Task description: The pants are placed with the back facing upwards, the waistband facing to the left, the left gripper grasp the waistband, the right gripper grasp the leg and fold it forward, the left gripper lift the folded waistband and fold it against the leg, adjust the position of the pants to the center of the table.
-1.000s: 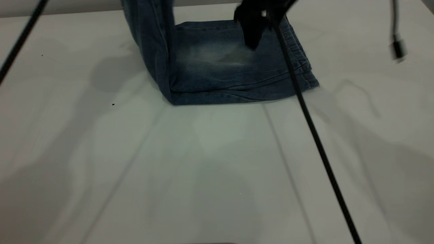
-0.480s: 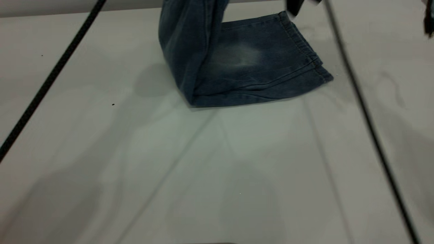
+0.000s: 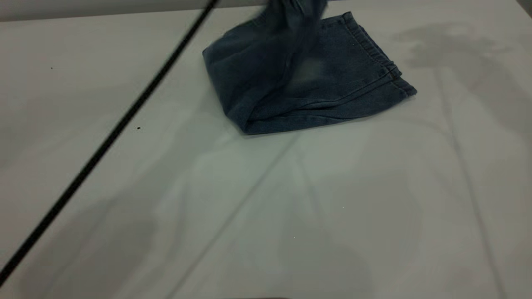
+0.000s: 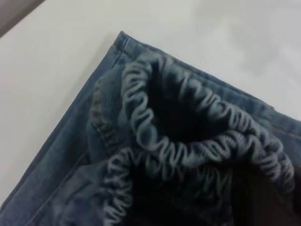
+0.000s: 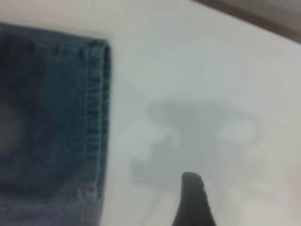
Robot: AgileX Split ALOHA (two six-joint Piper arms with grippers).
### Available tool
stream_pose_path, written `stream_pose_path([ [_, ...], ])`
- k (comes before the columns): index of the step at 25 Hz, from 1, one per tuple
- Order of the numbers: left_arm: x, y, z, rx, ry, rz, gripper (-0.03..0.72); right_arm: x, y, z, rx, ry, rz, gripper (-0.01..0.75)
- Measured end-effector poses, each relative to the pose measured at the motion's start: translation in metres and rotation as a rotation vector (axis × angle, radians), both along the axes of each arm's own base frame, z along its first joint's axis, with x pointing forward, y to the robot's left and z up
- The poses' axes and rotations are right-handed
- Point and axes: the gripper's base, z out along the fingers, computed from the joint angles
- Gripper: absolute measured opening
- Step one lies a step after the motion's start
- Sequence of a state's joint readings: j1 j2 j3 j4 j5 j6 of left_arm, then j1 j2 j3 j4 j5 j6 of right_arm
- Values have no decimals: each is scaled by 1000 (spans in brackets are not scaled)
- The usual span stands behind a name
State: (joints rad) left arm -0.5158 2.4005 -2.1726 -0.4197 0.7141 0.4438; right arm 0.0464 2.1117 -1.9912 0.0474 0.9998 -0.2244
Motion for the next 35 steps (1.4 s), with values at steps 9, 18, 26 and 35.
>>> stream_pose_path([
  [9, 1, -26, -54, 0, -8, 8, 295, -15, 0, 35, 55, -52, -14, 424],
  [18, -15, -19, 9, 71, -17, -74, 563, -19, 1, 36, 71, -22, -12, 424],
  [26, -13, -5, -48, 331, 117, -58, 568, -20, 3, 35, 93, -9, -12, 424],
  [35, -1, -15, -131, 255, 151, 32, 570, -20, 3, 35, 97, -7, -13, 424],
])
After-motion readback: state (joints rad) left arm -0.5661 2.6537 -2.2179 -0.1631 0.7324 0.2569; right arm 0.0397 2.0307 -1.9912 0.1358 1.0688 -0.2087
